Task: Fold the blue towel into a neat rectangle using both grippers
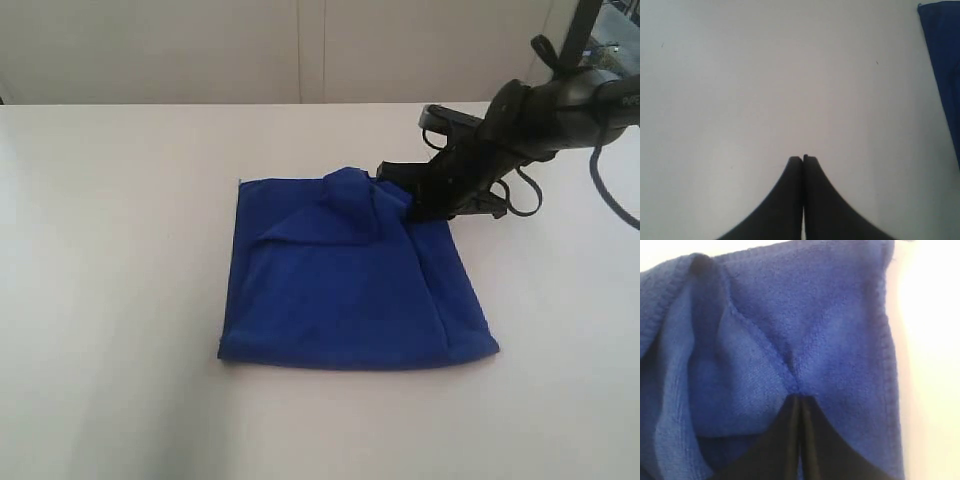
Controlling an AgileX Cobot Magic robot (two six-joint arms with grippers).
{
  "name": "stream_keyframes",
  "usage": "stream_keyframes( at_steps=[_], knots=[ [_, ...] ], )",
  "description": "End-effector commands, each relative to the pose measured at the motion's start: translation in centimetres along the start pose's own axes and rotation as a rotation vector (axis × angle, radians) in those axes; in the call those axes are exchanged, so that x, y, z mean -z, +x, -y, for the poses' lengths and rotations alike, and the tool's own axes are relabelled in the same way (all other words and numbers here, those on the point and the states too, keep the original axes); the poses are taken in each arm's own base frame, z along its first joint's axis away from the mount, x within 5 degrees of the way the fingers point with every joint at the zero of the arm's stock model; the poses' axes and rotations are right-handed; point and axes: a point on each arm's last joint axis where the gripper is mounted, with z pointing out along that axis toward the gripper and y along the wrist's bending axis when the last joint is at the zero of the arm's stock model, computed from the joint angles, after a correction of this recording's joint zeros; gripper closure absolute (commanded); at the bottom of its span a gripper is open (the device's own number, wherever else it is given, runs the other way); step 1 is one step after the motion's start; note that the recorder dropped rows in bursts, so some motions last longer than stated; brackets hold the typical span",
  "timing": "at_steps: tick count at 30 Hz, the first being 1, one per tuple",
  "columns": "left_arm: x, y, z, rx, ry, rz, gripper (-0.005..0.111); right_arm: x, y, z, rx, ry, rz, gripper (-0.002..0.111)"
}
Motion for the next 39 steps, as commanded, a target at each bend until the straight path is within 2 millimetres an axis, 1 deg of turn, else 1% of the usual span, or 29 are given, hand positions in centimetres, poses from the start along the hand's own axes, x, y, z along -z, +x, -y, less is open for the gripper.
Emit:
stream_keyframes(
  at_steps=[1, 4, 5, 9, 11, 13, 24, 31, 36, 39],
  knots=[
    [0.3, 0.0, 0.1, -0.001, 0.008, 0.006, 0.107, 0.0, -0.1, 0.2, 0.003, 0.004, 0.002, 0.108],
    [0.3, 0.0, 0.1, -0.001, 0.008, 0.006, 0.107, 0.1, -0.1, 0.2, 0.000, 0.004, 0.005, 0.108],
    [0.3, 0.0, 0.1, -0.001, 0.008, 0.006, 0.107, 0.2, -0.2, 0.1, 0.001, 0.002, 0.010, 0.106],
    [0.3, 0.0, 0.1, -0.001, 0.008, 0.006, 0.107, 1.3, -0.7, -0.3, 0.012, -0.004, 0.044, 0.092],
    [0.3, 0.0, 0.1, -0.001, 0.008, 0.006, 0.107, 1.8, -0.9, -0.4, 0.033, 0.002, 0.054, 0.087],
    [0.3, 0.0, 0.1, -0.001, 0.008, 0.006, 0.107, 2.0, -1.0, -0.4, 0.059, 0.013, 0.060, 0.084],
    [0.3, 0.0, 0.1, -0.001, 0.008, 0.006, 0.107, 1.9, -1.0, 0.2, 0.151, 0.076, 0.060, 0.084],
    [0.3, 0.0, 0.1, -0.001, 0.008, 0.006, 0.107, 0.5, -0.2, 1.2, 0.187, 0.127, -0.010, 0.084],
    [0.3, 0.0, 0.1, -0.001, 0.008, 0.006, 0.107, 0.5, -0.1, 1.5, 0.237, 0.158, -0.026, 0.084],
    [0.3, 0.0, 0.1, -0.001, 0.008, 0.006, 0.107, 0.5, -0.1, 1.6, 0.232, 0.168, -0.028, 0.084]
  ],
)
